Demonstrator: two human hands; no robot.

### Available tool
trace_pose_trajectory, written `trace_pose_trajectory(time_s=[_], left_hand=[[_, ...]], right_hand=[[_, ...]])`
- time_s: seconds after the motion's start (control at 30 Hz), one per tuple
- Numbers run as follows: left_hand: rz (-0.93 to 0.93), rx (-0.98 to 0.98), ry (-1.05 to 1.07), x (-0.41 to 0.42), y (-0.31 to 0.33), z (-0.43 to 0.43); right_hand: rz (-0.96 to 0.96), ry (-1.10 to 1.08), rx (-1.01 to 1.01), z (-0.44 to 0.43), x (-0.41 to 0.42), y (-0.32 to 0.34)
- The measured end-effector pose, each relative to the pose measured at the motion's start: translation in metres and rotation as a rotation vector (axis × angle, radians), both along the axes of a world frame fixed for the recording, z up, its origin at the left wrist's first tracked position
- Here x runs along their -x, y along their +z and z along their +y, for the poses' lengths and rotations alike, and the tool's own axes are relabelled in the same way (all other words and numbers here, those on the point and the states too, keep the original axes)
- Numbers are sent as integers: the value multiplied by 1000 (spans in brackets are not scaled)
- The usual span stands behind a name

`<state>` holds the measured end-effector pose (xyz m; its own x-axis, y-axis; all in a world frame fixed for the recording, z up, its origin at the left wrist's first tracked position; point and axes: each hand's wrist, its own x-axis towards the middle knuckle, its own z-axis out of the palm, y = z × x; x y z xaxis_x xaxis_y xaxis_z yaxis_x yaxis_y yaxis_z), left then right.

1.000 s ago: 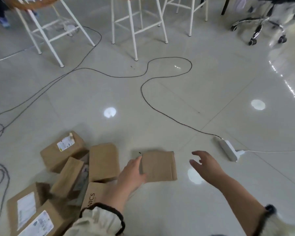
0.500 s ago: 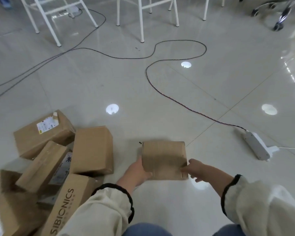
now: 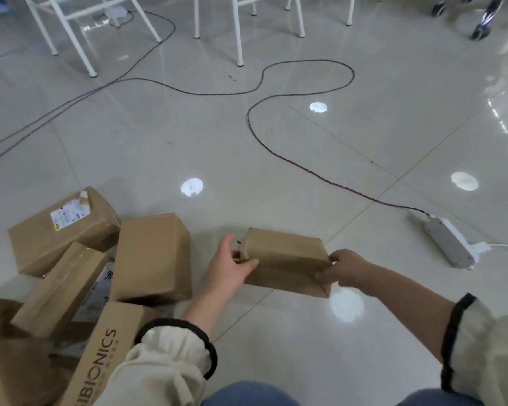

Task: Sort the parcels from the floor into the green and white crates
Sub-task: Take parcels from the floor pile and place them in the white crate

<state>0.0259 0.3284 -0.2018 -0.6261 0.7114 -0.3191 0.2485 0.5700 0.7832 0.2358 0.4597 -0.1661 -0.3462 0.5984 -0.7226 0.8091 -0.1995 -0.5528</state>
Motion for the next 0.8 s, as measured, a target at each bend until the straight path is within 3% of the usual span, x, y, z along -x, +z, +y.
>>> trace_pose_trajectory(time_s=[0.1,0.33,0.47,0.57,0.8], left_hand=[[-111,-37,140,9,0,4],[-81,115,100,-1,-4,2],[-386,5,142,1,-2,-5],[-517,41,-10,-5,-3,-11],[-203,280,-128,-13,-23,-15]], right_hand=[[83,-107,134,8,-2,3],[156,-257,218,2,-3,-15],[286,-296,336,10,-7,-17],[295,-190,421,8,-11,-23],[213,-313,613,-5,-11,-34]])
